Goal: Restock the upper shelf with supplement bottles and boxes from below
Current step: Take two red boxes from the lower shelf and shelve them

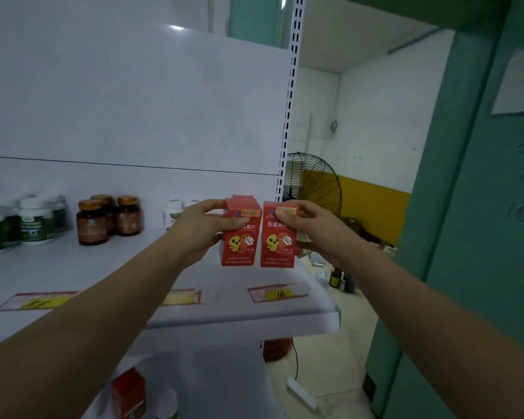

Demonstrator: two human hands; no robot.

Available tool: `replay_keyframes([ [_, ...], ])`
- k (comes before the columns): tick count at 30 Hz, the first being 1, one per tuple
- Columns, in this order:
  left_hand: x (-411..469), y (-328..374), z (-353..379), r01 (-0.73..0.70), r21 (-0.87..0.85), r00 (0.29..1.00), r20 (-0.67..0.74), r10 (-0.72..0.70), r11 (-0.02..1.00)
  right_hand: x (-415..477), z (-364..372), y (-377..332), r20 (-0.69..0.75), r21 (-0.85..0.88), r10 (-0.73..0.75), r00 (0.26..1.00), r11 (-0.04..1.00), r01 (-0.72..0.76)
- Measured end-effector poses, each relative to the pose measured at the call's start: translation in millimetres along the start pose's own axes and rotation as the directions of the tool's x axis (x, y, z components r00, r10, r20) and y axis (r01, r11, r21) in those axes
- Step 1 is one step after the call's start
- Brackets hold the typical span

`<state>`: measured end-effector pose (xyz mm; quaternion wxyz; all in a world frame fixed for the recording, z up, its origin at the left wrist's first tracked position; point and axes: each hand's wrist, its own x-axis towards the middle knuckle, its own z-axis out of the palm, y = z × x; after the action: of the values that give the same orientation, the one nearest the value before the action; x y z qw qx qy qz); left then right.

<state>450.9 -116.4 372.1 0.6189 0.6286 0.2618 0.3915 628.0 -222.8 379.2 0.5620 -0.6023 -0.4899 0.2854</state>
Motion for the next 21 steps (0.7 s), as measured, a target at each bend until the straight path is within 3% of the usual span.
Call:
replay_keyframes([
  [11, 114.2, -40.6, 17.0, 0.135, -0.041, 0.981, -0.132, -0.139, 0.99, 151.3, -36.5, 52.9, 0.159, -0.065, 0.132, 0.979, 0.99, -0.123],
  [17, 140.0, -53.8, 15.4, 0.122, -0.037, 0.981, -0.147, -0.126, 0.992, 191.9, -27.8, 68.1, 0.079, -0.257, 0.098, 0.992, 0.963, -0.075],
  [21, 147.1, -56.5, 11.5, 0.14, 0.023, 0.977, -0.165, -0.135, 0.99, 206.9, -31.8, 72.7, 0.104, -0.257, 0.09, 0.991, 0.965, -0.061],
])
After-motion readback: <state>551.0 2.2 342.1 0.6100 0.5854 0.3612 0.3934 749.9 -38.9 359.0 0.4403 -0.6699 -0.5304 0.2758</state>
